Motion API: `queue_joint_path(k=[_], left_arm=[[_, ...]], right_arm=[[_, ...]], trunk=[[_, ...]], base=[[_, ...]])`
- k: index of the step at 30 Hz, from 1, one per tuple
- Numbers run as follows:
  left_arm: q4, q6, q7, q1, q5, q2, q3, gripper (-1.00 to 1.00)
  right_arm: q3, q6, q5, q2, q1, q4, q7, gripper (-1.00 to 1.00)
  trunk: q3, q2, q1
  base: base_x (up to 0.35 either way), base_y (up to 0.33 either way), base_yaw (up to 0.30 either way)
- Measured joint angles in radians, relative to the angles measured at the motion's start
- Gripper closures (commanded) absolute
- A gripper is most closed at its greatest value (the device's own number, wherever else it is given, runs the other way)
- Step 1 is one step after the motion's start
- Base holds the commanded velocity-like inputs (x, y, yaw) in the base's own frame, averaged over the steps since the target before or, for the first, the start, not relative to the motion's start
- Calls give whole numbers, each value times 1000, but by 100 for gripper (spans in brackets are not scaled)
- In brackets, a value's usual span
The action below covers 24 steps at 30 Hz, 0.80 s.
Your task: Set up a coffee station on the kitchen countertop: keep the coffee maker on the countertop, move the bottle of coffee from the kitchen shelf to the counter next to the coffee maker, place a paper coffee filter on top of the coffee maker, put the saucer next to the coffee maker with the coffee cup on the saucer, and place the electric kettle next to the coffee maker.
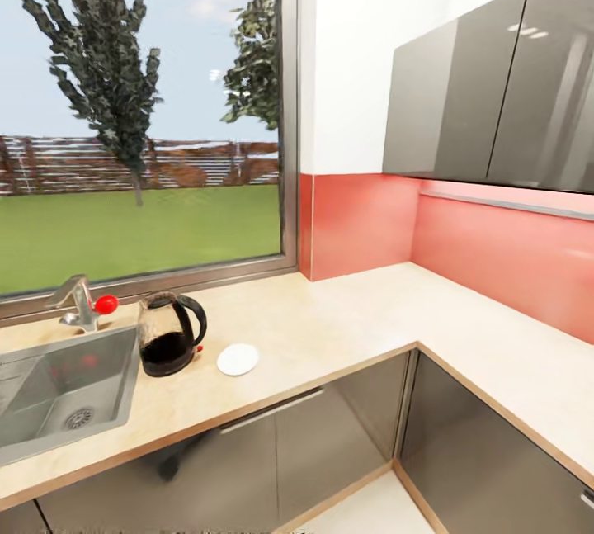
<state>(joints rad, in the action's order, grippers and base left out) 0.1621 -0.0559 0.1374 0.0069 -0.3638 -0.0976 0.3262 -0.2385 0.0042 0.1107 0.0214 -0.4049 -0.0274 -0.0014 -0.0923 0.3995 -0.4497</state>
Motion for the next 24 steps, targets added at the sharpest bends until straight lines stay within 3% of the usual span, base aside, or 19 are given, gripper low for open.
queue_joint_path(k=[4,18,24], left_arm=[[-7,-67,0,0,-1,0,-2,-100],[-8,-76,0,0,-2,0,-2,-100],[-6,-77,0,0,-2,0,-2,-100]], right_arm=[[0,0,0,0,0,0,0,-100],[0,0,0,0,0,0,0,-100],[0,0,0,2,0,0,0,-100]], trunk=[[5,0,0],[22,0,0],[30,0,0]], base=[[0,-324,185],[0,-315,185],[0,-114,187]])
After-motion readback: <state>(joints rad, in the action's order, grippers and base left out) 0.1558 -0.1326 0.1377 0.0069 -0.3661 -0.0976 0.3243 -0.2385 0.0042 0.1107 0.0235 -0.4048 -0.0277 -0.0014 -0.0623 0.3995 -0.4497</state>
